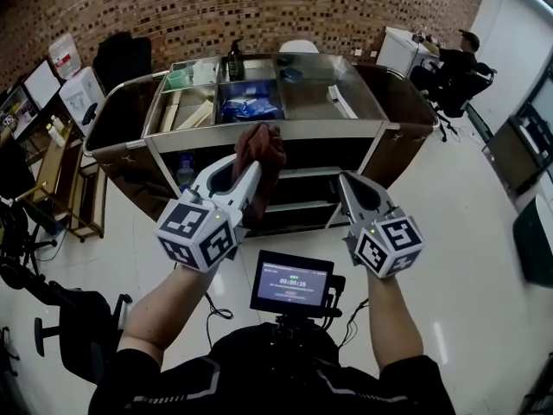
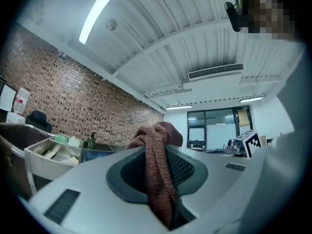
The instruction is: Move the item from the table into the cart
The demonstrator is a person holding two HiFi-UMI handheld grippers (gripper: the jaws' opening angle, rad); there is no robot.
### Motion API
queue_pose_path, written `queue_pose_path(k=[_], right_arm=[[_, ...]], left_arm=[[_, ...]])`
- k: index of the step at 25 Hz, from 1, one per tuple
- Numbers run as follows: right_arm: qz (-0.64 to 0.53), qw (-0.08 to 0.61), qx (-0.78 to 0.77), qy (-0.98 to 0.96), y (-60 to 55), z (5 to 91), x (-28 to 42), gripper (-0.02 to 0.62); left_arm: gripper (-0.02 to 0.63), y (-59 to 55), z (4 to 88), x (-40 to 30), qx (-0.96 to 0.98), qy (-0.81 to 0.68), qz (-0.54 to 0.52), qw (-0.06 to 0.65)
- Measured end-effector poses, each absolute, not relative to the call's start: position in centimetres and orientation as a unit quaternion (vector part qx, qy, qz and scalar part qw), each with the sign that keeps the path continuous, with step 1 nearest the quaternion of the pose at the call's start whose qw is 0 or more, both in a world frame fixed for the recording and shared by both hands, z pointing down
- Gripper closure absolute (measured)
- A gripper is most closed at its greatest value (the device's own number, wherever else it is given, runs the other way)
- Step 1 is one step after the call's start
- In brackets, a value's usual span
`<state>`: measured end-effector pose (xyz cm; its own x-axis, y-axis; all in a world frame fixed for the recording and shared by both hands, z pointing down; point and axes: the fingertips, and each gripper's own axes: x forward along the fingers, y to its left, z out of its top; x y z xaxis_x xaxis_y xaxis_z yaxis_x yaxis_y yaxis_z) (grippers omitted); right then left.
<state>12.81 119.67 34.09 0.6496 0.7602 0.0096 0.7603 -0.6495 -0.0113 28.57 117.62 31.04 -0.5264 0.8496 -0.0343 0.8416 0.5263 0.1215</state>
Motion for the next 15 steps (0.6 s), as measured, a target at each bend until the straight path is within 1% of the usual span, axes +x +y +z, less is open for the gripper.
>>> queue_pose_path(k=[7, 12, 15], right_arm=[[-0.015, -0.060, -0.927, -0.371, 137.9, 28.5, 6.6, 0.594], [-0.034, -0.064, -0.938, -0.338, 156.7, 23.6, 4.2, 0.594], [-0.032, -0.063, -0.939, -0.337, 165.5, 20.2, 3.9, 0.594]], left_arm=[[0.514, 136.3, 24.4, 21.4, 0.503, 0.862, 0.007, 0.064], [0.514, 153.7, 18.7, 18.2, 0.523, 0.851, -0.007, 0.048], [0.514, 162.0, 16.1, 17.1, 0.521, 0.853, -0.003, 0.028]])
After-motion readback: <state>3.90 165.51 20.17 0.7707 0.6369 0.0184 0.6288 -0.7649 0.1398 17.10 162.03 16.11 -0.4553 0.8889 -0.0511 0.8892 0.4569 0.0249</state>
